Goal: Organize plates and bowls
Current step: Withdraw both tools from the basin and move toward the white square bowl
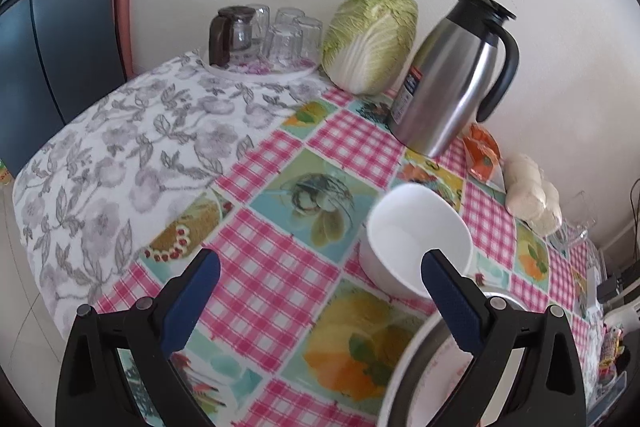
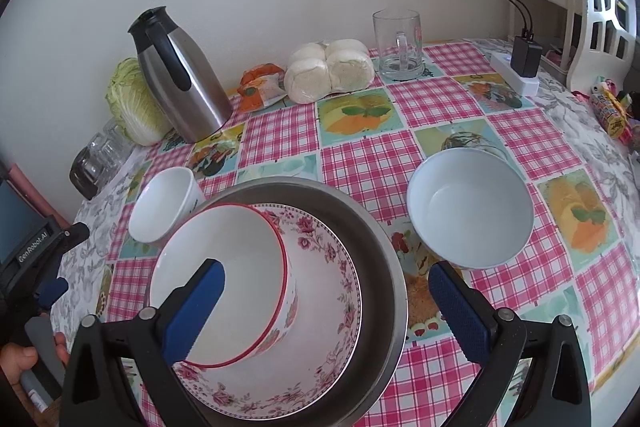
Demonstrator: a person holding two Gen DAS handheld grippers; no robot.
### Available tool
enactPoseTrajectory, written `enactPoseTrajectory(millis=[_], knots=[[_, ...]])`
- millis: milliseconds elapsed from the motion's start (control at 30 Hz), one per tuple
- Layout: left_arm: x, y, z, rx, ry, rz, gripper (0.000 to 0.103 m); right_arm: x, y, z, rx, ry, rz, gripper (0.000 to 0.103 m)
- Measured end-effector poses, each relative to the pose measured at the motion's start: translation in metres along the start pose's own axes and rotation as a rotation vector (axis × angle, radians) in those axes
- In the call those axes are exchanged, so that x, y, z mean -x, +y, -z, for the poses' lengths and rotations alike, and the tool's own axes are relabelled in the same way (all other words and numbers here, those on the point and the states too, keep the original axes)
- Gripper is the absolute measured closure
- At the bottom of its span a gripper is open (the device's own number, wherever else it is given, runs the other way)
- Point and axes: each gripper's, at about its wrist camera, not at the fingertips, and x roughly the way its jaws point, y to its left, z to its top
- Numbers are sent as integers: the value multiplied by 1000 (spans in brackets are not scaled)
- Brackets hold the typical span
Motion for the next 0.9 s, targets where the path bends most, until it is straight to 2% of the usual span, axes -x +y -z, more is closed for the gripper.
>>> enactPoseTrajectory(millis=[167, 567, 733, 833, 900], knots=[[-4, 7, -9, -17, -44, -26, 2, 10, 3, -14, -18, 5, 5, 0], [-10, 19, -20, 34, -65, 48, 2, 45, 42, -67, 28, -5, 36, 0], [-11, 24, -26, 51, -85, 72, 2, 58, 71, -88, 98, -53, 103, 0], [-11, 24, -30, 38, -98, 103, 2, 56, 85, -99, 120, -43, 96, 0], [-14, 23, -32, 22, -91, 102, 2, 53, 93, -102, 136, -40, 122, 0]])
